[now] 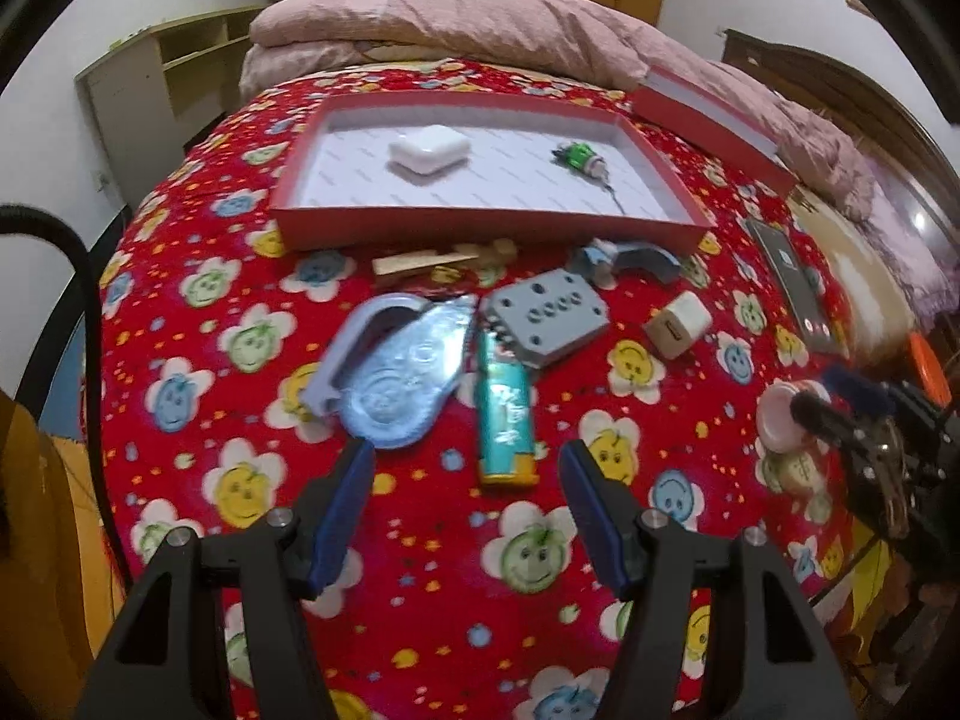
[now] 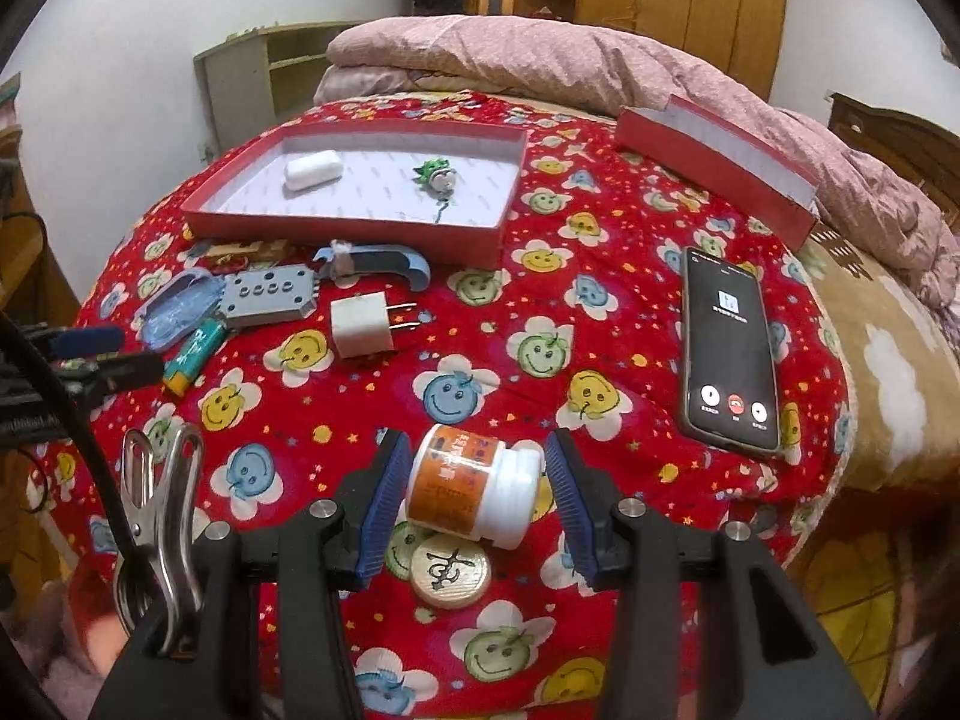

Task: Organize rigid objects
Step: 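Move left tool to green lighter while right tool moves to orange-labelled pill bottle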

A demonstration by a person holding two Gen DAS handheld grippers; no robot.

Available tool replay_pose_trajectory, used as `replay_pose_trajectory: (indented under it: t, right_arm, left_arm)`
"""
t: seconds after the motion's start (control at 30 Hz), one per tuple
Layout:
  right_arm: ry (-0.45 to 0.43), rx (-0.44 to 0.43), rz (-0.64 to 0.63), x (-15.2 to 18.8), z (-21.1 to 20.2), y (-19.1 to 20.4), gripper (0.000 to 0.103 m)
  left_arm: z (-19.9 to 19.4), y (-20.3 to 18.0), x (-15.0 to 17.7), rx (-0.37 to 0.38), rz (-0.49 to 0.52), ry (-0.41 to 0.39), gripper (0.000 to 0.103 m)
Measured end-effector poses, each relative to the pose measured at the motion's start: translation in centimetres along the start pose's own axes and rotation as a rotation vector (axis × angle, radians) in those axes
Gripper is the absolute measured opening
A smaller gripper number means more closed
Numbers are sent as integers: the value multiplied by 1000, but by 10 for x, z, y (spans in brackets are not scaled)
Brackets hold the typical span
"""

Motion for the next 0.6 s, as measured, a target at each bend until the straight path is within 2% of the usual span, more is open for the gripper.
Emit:
replay_pose_trajectory:
  t: [0.27,0.37,0.5,0.57,0.6]
  right_arm:
    - [-28,-8,29,5,-3,-5,48]
    - [-60,10,43,5,-10,-7,48]
    - [-73,-6,69,8,-15,-10,50]
    - [-57,-17,72,10,-11,-11,52]
    - [-50,-23,73,10,-10,-10,52]
  left_arm:
    - [17,-12,-2,9,29,-10,67]
    - [26,-16,-3,51,35,-7,67]
    - [32,-18,-8,35,37,-36,66]
    - [33,-19,-9,25,38,-41,63]
    - [33,-18,-9,9,44,-46,55]
Point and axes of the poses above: each gripper's, at about its wrist camera, not at the fingertips, and z roughly the way its jaws point, y to its left, x to its underside, the point moved 4 cm from there along z, roughly the way its jaws point, and after that the axes turned 2 degrees about -x, right-handed, at the moved point
